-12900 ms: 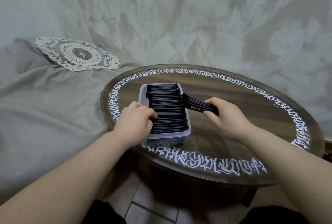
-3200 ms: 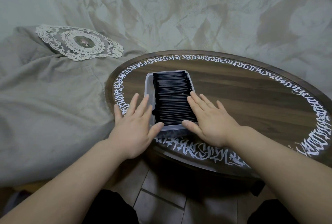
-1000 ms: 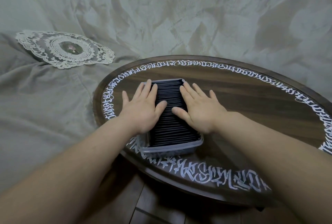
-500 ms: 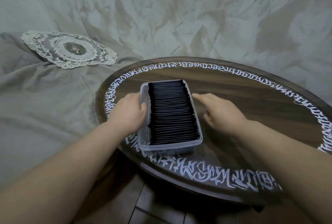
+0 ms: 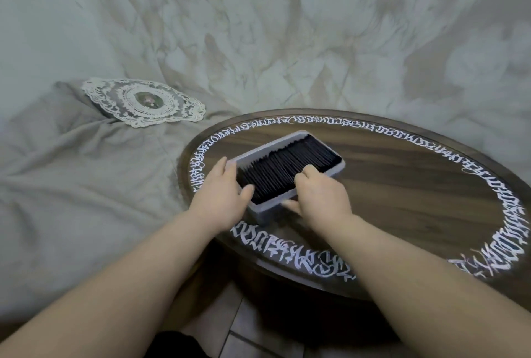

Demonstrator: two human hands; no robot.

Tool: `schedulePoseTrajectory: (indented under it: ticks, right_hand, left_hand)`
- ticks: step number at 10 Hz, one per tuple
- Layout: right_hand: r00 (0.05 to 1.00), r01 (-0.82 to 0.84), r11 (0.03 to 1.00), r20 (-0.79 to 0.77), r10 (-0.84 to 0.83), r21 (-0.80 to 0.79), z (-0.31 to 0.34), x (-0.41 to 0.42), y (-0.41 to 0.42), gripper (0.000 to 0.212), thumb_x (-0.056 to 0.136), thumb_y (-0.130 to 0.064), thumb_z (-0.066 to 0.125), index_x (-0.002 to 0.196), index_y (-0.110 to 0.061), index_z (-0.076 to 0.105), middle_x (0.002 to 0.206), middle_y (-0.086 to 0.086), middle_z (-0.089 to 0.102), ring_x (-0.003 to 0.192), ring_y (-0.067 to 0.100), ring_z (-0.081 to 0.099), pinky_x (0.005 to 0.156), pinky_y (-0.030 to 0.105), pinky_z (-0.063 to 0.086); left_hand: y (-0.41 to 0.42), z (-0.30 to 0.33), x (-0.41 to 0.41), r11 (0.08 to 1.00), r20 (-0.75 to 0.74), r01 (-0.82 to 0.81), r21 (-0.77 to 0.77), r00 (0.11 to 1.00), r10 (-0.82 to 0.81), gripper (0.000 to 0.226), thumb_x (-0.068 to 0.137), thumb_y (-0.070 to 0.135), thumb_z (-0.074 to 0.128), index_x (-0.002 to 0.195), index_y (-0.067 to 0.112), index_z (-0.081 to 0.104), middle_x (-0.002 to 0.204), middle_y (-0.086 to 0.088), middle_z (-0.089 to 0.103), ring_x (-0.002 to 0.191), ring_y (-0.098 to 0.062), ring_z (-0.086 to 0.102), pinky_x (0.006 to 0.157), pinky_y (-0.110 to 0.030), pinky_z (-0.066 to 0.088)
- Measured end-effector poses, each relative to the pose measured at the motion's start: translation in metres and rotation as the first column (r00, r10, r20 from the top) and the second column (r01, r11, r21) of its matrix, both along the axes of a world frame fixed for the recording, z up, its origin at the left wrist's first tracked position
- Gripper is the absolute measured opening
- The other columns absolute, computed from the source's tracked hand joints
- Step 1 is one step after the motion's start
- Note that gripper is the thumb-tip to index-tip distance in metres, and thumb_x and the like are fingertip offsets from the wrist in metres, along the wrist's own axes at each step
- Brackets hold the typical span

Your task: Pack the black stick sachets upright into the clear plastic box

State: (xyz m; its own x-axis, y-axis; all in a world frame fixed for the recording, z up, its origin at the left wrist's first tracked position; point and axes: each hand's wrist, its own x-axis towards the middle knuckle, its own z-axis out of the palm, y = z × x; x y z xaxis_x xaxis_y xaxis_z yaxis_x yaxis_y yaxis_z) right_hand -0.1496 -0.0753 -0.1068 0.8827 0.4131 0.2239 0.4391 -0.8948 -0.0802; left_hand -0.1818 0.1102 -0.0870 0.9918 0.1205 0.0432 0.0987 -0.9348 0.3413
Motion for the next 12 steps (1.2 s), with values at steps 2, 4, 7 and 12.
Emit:
schedulePoseTrajectory:
  ticks: [2, 4, 7, 12]
  right_hand:
    - [0.997, 0.074, 0.997, 0.032, -0.074, 0.008, -0.005, 0.009, -0.019, 0.074, 0.086, -0.056, 0.056, 0.144, -0.02, 0.029, 0.152, 0.005, 0.023, 0.136, 0.026, 0.026, 0.108, 0.039, 0.031]
    - [0.942, 0.287, 0.954, -0.205, -0.265, 0.09, -0.011, 0.048, -0.046, 0.077, 0.086, -0.056, 0.056, 0.139, -0.01, 0.026, 0.148, 0.013, 0.03, 0.12, 0.03, 0.049, 0.086, 0.038, 0.046]
    - [0.959, 0.263, 0.939, -0.17, -0.229, 0.221, -0.023, 0.144, -0.037, 0.054, 0.09, -0.042, 0.057, 0.128, -0.009, 0.036, 0.142, 0.007, 0.037, 0.111, 0.031, 0.054, 0.078, 0.037, 0.044]
    - [0.92, 0.296, 0.939, -0.318, -0.23, 0.177, -0.004, 0.196, -0.023, 0.082, 0.093, -0.041, 0.054, 0.152, -0.019, 0.002, 0.16, -0.004, -0.007, 0.143, 0.022, 0.021, 0.105, 0.042, 0.037]
  left_hand:
    - [0.0, -0.018, -0.001, 0.997, -0.051, 0.041, 0.067, 0.998, -0.037, 0.084, 0.085, 0.056, 0.061, 0.151, 0.022, 0.022, 0.16, -0.003, 0.016, 0.144, -0.02, 0.025, 0.111, -0.033, 0.029]
    - [0.003, -0.014, 0.037, 0.999, 0.089, -0.02, 0.026, 0.996, 0.017, 0.04, 0.09, 0.033, 0.063, 0.126, 0.018, 0.057, 0.12, -0.007, 0.065, 0.111, -0.028, 0.059, 0.087, -0.034, 0.045]
    - [0.005, -0.034, 0.147, 0.998, 0.159, -0.055, -0.037, 0.985, 0.06, 0.029, 0.09, 0.029, 0.06, 0.114, 0.014, 0.054, 0.116, -0.005, 0.06, 0.108, -0.027, 0.056, 0.086, -0.034, 0.043]
    - [0.015, -0.03, 0.196, 0.994, 0.105, -0.097, -0.059, 0.989, 0.103, 0.089, 0.085, 0.044, 0.064, 0.153, 0.014, 0.014, 0.16, -0.005, 0.015, 0.146, -0.019, 0.015, 0.116, -0.037, 0.023]
